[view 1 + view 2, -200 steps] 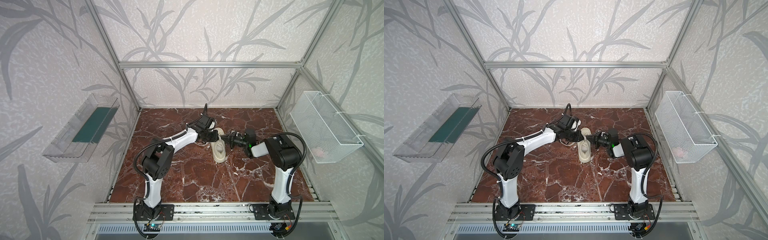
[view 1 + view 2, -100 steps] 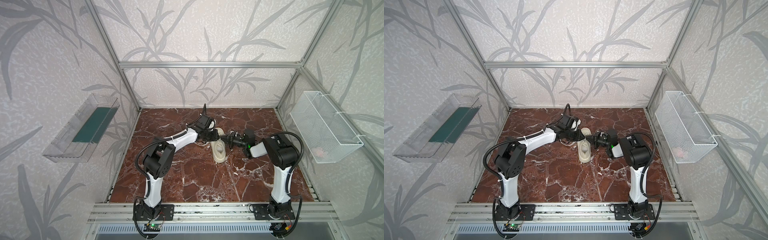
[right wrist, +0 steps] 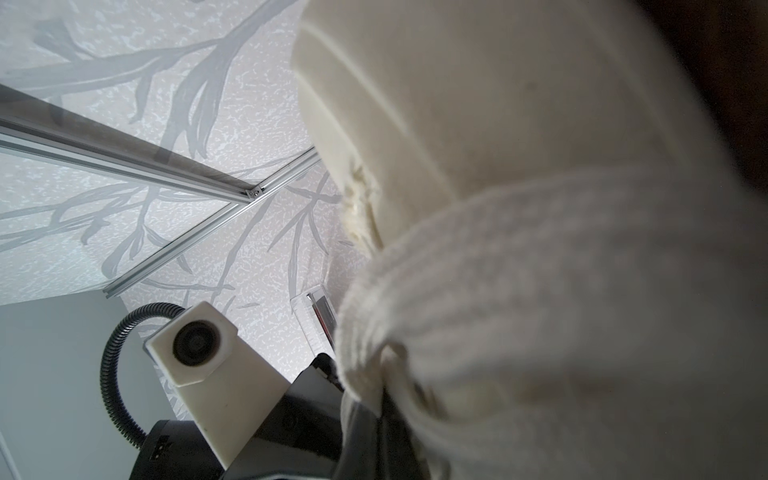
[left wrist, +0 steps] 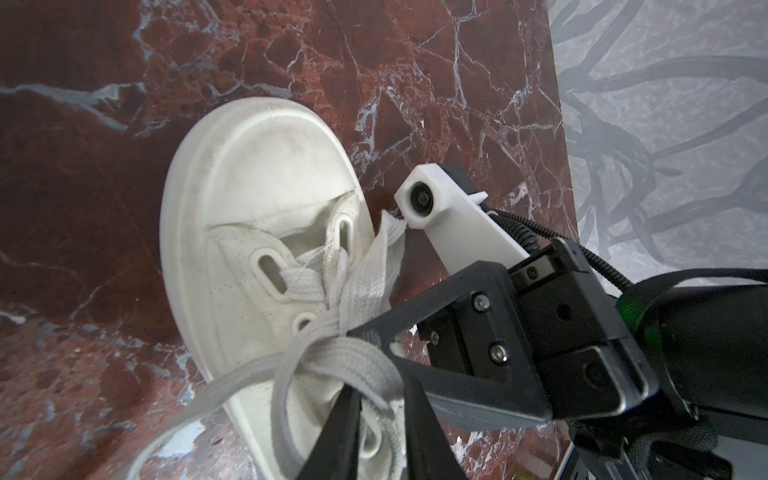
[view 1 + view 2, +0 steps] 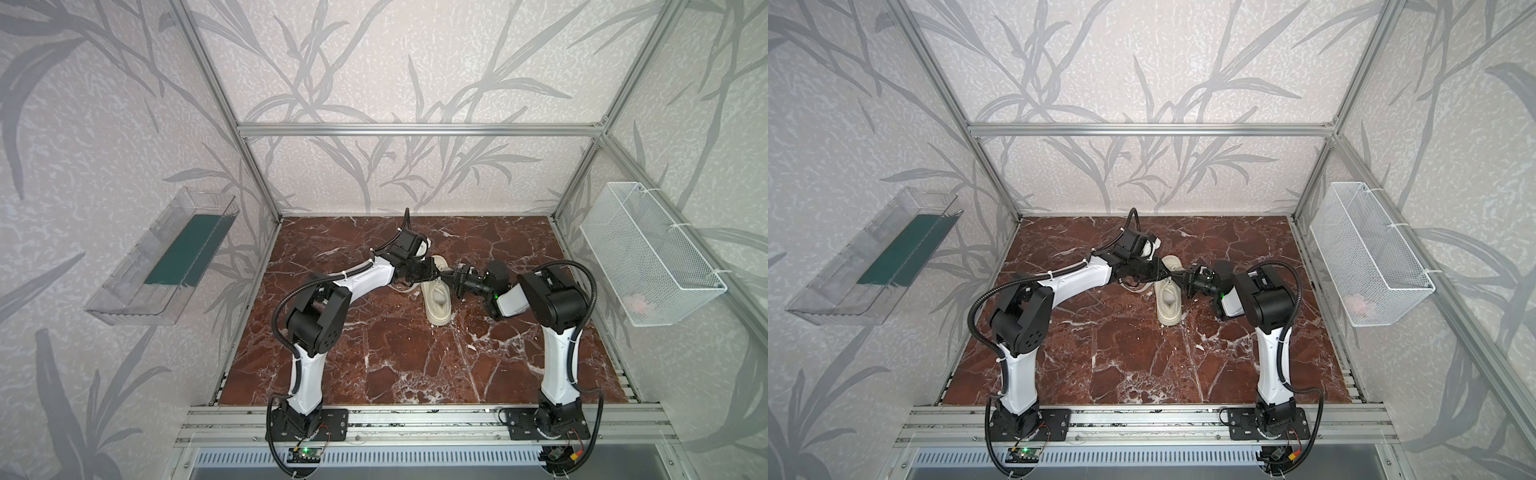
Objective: Tie the shoes
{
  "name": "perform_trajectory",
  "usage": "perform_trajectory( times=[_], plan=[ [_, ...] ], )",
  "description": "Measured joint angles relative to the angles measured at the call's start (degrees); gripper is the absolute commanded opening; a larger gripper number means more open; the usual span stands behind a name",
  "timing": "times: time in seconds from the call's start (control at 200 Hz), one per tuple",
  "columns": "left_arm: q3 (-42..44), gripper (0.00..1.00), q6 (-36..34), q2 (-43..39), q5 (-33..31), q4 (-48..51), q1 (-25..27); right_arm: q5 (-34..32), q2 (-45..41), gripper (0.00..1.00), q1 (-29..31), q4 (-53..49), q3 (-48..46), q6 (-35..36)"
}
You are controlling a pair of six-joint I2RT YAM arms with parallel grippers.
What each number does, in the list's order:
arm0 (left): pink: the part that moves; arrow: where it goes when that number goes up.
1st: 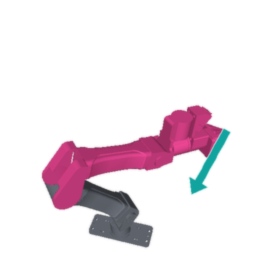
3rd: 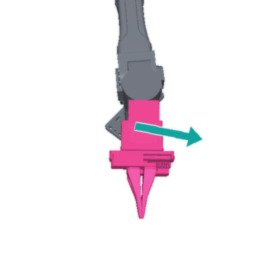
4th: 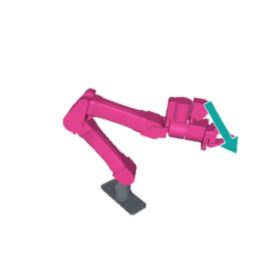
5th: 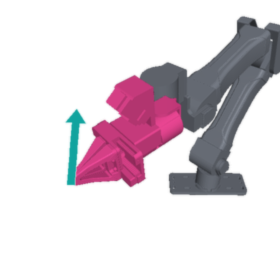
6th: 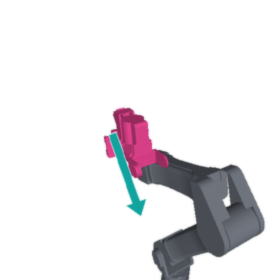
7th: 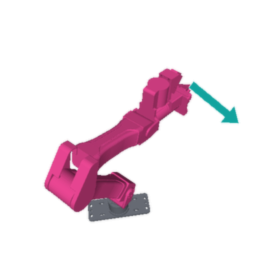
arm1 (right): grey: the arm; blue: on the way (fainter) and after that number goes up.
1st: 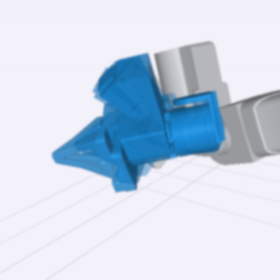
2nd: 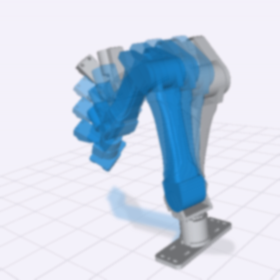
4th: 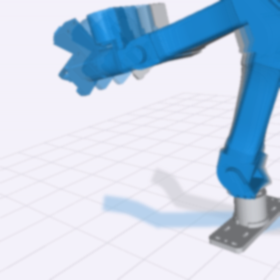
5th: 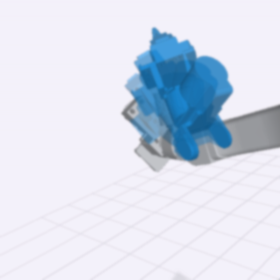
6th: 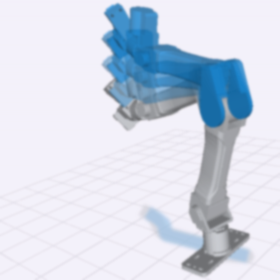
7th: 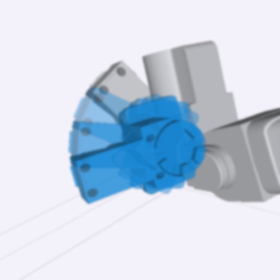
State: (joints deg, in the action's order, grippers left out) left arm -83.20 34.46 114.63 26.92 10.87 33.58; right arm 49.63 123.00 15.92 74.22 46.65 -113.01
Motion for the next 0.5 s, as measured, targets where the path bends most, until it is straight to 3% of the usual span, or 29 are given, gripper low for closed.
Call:
perform_trajectory(
  times=[0.23, 0.5],
  plan=[
    [1.2, 0.39, -0.3, -0.2, 0.0, -0.4, -0.2, -0.6, 0.7, 0.00, 0.0, 1.8, 0.2, -1.9],
    [2.8, 0.38, -1.0, -2.8, -0.9, -0.2, -0.2, -0.6, 0.7, 0.00, 0.2, 3.4, 0.2, -2.5]
  ],
)
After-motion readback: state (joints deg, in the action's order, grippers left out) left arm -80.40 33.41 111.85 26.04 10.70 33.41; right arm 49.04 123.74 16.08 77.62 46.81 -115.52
